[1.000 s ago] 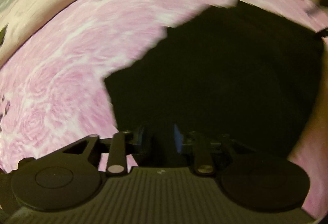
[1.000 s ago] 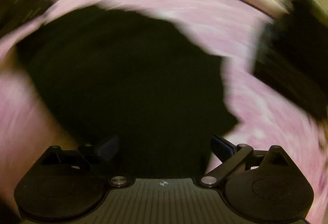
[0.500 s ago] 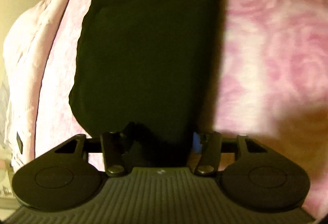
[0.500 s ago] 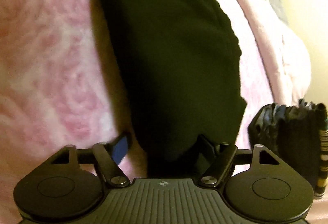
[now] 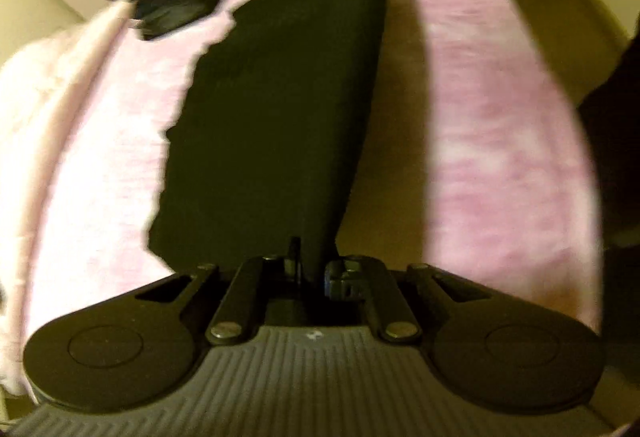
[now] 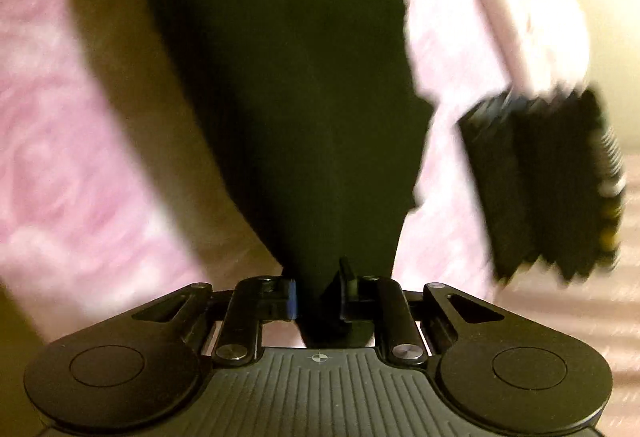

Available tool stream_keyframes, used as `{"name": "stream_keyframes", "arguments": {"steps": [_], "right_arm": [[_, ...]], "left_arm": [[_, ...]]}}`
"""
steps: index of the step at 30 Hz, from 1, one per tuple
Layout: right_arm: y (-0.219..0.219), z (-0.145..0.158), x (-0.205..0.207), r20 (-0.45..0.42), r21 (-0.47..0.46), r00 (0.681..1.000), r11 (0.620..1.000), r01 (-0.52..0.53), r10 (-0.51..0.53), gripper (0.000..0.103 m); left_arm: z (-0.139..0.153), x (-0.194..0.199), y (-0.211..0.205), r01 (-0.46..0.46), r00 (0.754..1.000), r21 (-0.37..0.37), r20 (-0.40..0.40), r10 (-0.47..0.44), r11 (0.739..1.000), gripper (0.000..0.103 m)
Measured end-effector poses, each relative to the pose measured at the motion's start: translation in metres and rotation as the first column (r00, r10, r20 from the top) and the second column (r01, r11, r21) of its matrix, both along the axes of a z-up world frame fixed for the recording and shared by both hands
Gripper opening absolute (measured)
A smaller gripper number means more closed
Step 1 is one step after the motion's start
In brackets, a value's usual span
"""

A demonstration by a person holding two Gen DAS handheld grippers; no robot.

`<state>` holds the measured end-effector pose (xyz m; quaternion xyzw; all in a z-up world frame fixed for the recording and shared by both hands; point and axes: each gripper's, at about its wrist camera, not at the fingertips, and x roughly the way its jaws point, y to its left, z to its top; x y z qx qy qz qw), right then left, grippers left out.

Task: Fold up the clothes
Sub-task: 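Lift and fold the jacket over again with both tools, then open the right tool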

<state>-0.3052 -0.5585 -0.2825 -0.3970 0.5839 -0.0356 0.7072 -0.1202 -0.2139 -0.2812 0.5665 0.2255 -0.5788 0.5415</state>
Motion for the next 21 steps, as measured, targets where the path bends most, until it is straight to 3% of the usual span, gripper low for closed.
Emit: {"name": "stream_keyframes", "arguments": {"steps": [3,4,5,8,10,15,18,21], "right_arm": [[-0.004,-0.013,-0.008,-0.069,-0.019,0.992,0.994,0.103,-0.104,0.020],[-0.006,-0.016,-0.010,-0.092,-0.019,0.987,0.991,0.133,-0.134,0.046],[-0.009,-0.016,-0.011,-0.116,-0.012,0.980,0.987,0.162,-0.162,0.064],[-0.013,-0.001,-0.013,-0.073,0.045,0.967,0.968,0.248,-0.244,0.064],[-0.009,0.018,-0.005,-0.011,0.107,0.958,0.952,0.287,-0.287,0.064],[0.032,0.056,0.037,0.116,0.286,0.949,0.925,0.252,-0.294,0.064],[0.069,0.069,0.062,0.140,0.417,0.945,0.883,0.215,-0.297,0.064],[0.126,0.066,0.077,0.143,0.480,0.966,0.869,0.122,-0.215,0.064]], "left_arm": [[0.010,-0.017,0.007,-0.002,0.999,0.006,-0.053,0.002,1.000,0.019],[0.013,-0.023,0.010,-0.002,0.998,0.008,-0.070,0.003,1.000,0.021],[0.016,-0.028,0.012,-0.003,0.996,0.010,-0.088,0.004,1.000,0.022],[0.028,-0.022,0.019,-0.096,0.988,0.029,-0.120,0.099,0.995,0.023],[0.040,-0.008,0.024,-0.209,0.968,0.028,-0.139,0.211,0.977,0.027],[0.065,0.015,0.032,-0.379,0.921,-0.022,-0.109,0.375,0.925,0.032],[0.073,0.029,0.028,-0.397,0.916,-0.045,-0.088,0.392,0.917,0.038],[0.078,0.041,0.027,-0.357,0.933,-0.064,-0.075,0.353,0.932,0.038]]}}
